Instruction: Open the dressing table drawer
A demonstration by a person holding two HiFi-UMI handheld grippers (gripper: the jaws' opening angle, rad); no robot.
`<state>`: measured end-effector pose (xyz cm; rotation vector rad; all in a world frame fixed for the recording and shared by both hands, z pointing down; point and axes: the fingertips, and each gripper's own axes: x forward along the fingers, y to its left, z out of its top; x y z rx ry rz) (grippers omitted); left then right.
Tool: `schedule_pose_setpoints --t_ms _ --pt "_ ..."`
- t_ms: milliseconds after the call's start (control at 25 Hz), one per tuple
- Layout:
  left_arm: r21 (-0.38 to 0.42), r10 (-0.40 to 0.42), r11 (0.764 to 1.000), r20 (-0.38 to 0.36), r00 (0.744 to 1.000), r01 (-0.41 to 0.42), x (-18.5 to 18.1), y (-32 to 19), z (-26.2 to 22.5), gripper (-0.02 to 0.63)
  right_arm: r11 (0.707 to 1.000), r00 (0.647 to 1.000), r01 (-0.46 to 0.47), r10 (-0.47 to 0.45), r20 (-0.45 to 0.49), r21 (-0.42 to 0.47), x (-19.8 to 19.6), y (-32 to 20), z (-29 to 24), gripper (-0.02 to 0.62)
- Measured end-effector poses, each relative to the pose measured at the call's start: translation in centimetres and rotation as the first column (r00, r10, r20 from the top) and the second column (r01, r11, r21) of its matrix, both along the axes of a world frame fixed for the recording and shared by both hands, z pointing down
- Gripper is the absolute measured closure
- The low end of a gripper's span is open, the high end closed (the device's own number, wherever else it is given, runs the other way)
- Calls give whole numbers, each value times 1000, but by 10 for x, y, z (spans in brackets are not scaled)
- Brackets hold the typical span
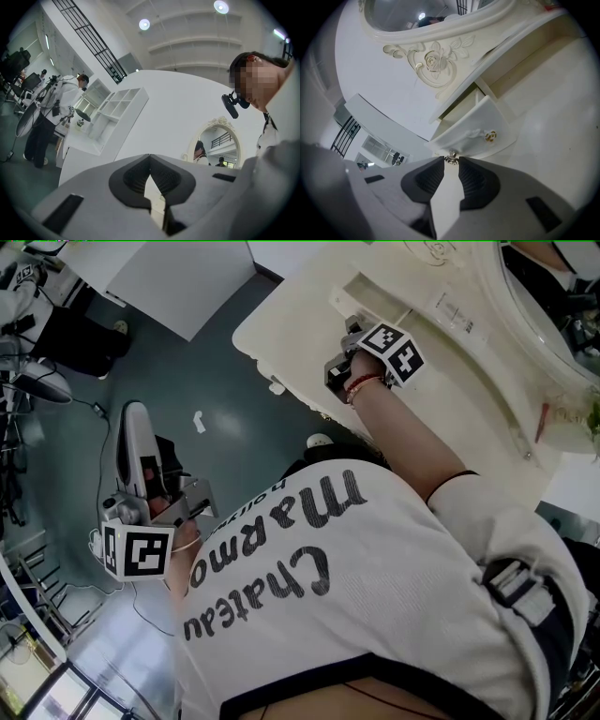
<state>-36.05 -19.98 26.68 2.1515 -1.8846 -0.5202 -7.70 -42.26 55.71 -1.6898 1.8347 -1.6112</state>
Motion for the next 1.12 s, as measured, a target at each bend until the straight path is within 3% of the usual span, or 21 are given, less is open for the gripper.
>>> schedule_pose_setpoints --t_ms 240,720,1120 --pt "5 -6 1000 1 1000 6 0 6 -2 584 1000 1000 28 -28 -9 12 -2 0 -2 486" --pt "43 -14 999 -2 1000 14 1 28 -13 584 998 993 41 -36 113 -45 -11 8 -5 472" --pt "65 61 996 6 998 -62 21 29 -18 584 992 979 116 -105 177 -56 -15 48 -22 499"
